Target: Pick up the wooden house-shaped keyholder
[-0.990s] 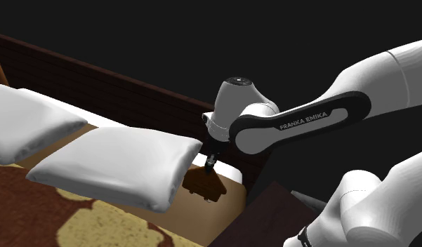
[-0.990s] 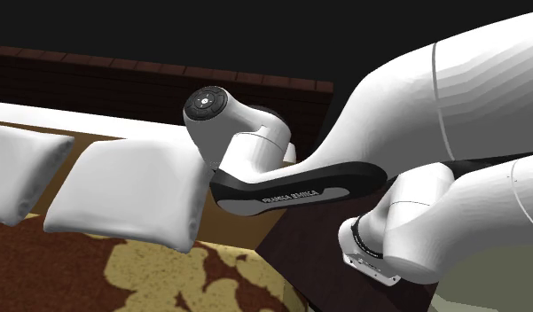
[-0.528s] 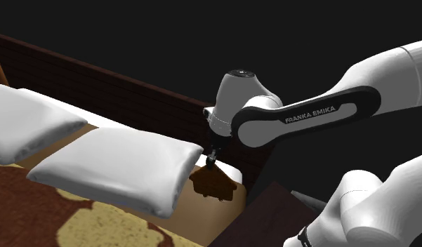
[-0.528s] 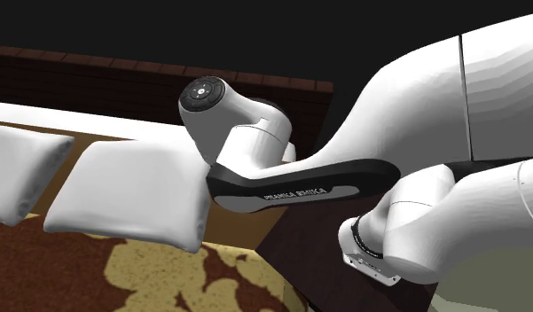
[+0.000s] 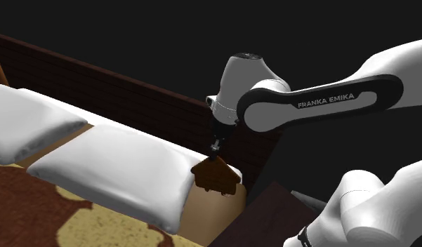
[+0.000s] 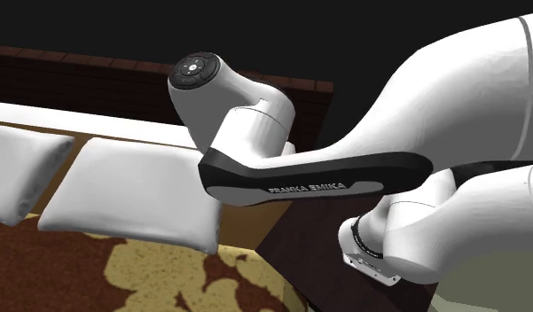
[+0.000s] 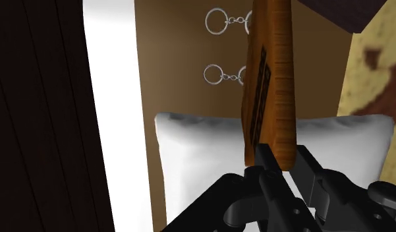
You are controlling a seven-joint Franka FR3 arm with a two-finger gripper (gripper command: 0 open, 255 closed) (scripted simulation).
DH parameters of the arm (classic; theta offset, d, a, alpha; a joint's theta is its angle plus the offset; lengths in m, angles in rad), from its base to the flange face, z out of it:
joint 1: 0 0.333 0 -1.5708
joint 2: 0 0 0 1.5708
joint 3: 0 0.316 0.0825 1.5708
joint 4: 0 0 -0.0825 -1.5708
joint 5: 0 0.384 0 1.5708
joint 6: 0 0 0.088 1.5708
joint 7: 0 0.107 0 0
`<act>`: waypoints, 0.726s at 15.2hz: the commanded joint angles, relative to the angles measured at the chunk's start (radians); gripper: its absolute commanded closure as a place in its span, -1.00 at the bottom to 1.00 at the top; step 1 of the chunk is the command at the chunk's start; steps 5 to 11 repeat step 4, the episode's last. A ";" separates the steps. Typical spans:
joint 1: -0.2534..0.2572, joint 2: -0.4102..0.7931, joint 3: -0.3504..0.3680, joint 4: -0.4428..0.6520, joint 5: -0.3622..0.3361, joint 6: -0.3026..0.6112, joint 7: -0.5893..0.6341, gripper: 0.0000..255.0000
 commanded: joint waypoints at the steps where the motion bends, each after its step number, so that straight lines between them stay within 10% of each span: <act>1: -0.001 -0.011 -0.003 0.020 0.000 -0.031 -0.003 1.00; 11: -0.001 -0.017 -0.004 0.030 0.001 -0.047 -0.004 1.00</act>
